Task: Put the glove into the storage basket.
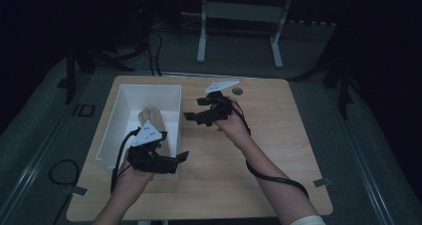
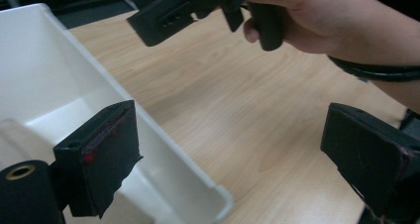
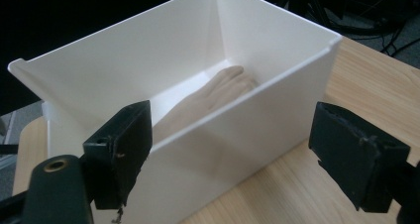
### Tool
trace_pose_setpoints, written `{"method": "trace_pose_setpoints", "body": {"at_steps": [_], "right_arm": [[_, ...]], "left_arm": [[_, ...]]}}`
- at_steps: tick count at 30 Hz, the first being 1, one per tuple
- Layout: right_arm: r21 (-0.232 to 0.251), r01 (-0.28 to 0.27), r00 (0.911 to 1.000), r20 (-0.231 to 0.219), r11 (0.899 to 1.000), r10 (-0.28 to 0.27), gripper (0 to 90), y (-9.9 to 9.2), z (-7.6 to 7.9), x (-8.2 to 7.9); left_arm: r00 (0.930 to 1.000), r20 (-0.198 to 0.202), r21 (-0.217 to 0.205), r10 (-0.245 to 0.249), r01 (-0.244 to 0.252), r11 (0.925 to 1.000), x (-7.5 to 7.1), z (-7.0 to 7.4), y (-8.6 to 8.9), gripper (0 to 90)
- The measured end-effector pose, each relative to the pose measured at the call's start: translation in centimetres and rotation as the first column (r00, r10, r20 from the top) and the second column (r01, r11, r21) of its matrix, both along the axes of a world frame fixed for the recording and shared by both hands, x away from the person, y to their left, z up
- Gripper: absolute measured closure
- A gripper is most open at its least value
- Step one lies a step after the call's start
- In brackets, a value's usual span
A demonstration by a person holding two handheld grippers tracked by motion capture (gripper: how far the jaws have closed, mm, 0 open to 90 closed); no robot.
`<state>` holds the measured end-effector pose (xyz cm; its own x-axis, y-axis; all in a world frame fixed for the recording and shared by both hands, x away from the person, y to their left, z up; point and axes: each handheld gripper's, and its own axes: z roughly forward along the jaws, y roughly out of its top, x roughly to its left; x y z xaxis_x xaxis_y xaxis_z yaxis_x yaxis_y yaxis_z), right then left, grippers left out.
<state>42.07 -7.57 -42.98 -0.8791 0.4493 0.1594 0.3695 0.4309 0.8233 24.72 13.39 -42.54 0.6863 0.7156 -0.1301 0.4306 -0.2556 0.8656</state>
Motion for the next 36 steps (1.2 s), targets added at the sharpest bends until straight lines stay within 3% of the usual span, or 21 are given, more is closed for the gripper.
{"method": "trace_pose_setpoints", "body": {"at_steps": [7,11,23,28,36], "right_arm": [[0.008,0.019,0.9997,0.013,1.0,-0.02,17.0,-3.0,-0.1,-0.5],[0.012,0.035,0.9993,0.013,0.999,-0.035,16.9,-4.7,-0.4,-0.8],[-0.003,0.07,0.9976,0.0,0.998,-0.07,16.8,-9.3,-2.3,-1.9],[-0.012,0.081,0.9967,-0.006,0.997,-0.081,16.4,-10.5,-3.6,-2.4],[-0.022,0.08,0.9966,-0.017,0.997,-0.081,15.6,-11.9,-6.0,-3.1]], "left_arm": [[0.9955,0.01,0.0,-0.094,0.095,0.9955,-0.2,-0.1,-2.7,8.4],[0.9901,0.009,-0.026,-0.14,0.14,0.9898,-0.2,-0.3,-4.2,8.4],[0.979,-0.002,0.034,-0.204,0.204,0.9784,0.3,-2.4,-8.1,8.6],[0.9765,0.01,0.065,-0.215,0.214,0.9746,0.6,-3.8,-9.4,8.6],[0.9696,-0.02,0.114,-0.244,0.245,0.9629,1.0,-6.4,-10.8,8.6]]}}
